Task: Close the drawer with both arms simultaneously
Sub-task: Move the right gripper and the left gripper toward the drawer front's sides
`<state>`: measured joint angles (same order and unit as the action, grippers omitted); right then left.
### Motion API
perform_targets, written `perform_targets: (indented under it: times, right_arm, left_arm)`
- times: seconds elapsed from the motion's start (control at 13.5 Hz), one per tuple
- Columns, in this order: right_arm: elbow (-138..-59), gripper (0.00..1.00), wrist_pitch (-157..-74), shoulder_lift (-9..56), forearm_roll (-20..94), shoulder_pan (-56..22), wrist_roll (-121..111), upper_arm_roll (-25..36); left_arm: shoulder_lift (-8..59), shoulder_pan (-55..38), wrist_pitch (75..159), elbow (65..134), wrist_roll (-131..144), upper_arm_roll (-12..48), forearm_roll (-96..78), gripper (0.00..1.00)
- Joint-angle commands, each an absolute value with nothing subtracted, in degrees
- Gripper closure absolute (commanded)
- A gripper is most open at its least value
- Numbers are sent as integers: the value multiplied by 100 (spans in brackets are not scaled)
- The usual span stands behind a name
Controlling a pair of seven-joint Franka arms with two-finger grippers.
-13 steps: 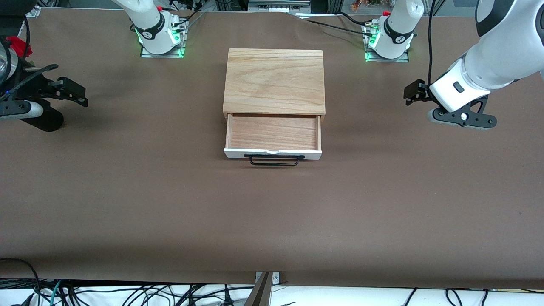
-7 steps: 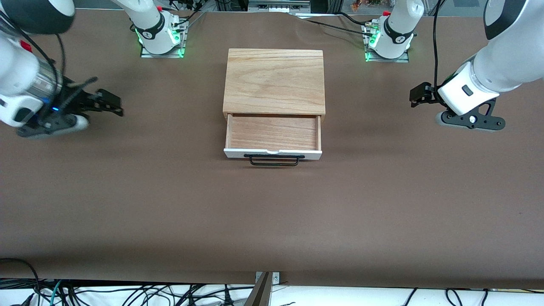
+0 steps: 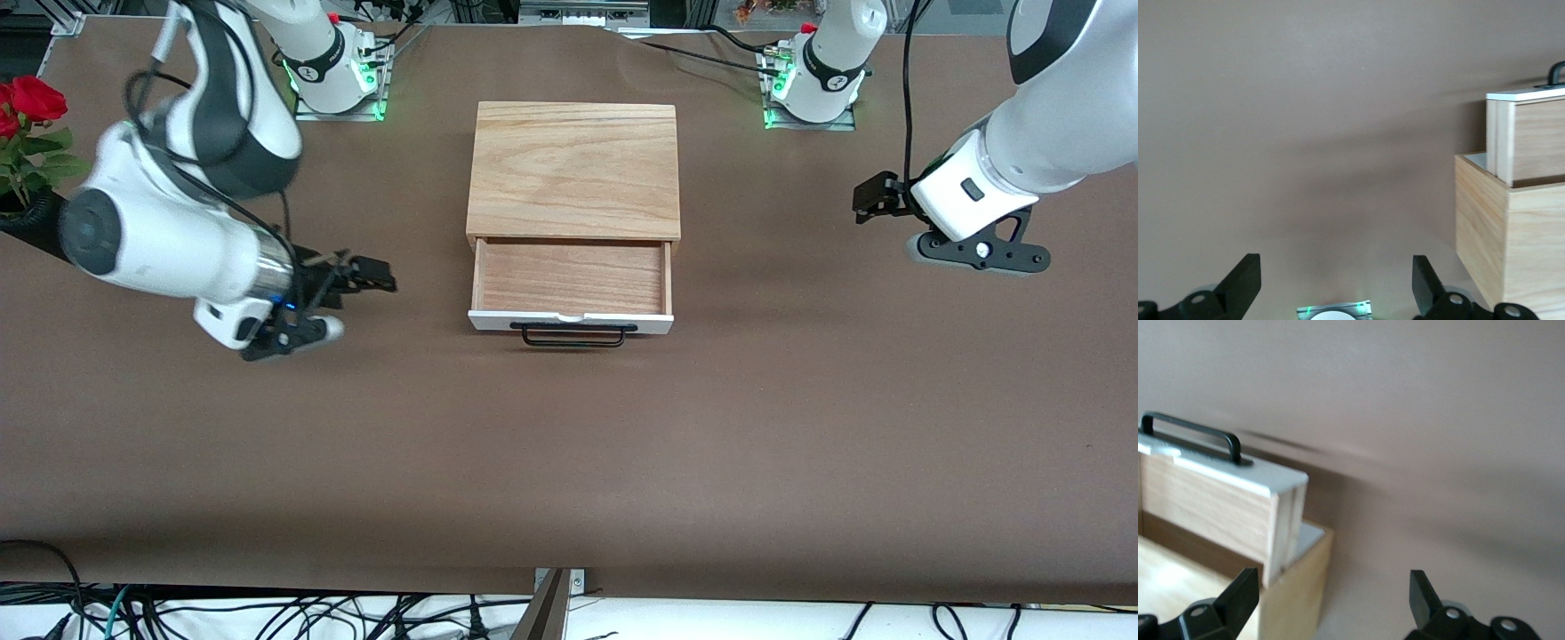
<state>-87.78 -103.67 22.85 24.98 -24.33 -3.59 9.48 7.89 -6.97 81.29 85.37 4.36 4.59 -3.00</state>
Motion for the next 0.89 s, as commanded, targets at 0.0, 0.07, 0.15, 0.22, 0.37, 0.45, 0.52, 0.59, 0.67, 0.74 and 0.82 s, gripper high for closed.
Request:
perform_targets:
  times: [0.0, 0.07, 0.15, 0.22, 0.37, 0.45, 0.52, 0.59, 0.67, 0.74, 0.82]
  right_arm:
    - [-8675, 0, -10905, 2802, 2986, -2776, 24, 976]
    - [-8623, 0, -11168, 2960, 3127, -2812, 105, 976]
    - [-8596, 0, -11380, 3084, 3268, -2908, 105, 967]
    - [-8587, 0, -11504, 3198, 3417, -2918, 105, 958]
    - [-8587, 0, -11715, 3436, 3900, -2918, 9, 958]
    - [-8578, 0, -11759, 3489, 4024, -2927, 35, 949]
    - [-8535, 0, -11812, 3507, 4060, -2953, 70, 941]
    - [-8517, 0, -11917, 3533, 4095, -2944, 9, 940]
    - [-8525, 0, -12066, 3551, 4287, -2944, -17, 940]
    - [-8525, 0, -12128, 3612, 4454, -2962, -18, 932]
    - [-8543, 0, -12155, 3647, 4491, -3075, -18, 932]
  left_arm:
    - [1089, -712, 8042, 8403, 439, 466, -842, 0]
    - [1255, -721, 8085, 8394, 439, 466, -1018, 0]
    - [1483, -799, 8156, 8376, 448, 466, -1272, 0]
    - [1694, -904, 8400, 8367, 448, 466, -1466, 0]
    - [2037, -1080, 9050, 8376, 448, 466, -1669, 0]
    - [2239, -1177, 9314, 8376, 448, 466, -1809, 0]
    - [2441, -1300, 9630, 8376, 448, 466, -1932, 0]
    - [2652, -1414, 10050, 8376, 448, 466, -2038, 0]
    - [2889, -1546, 10507, 8376, 448, 466, -2143, 0]
    - [3031, -1608, 10895, 8376, 440, 466, -2319, 0]
    - [3171, -1661, 11255, 8376, 439, 466, -2581, 0]
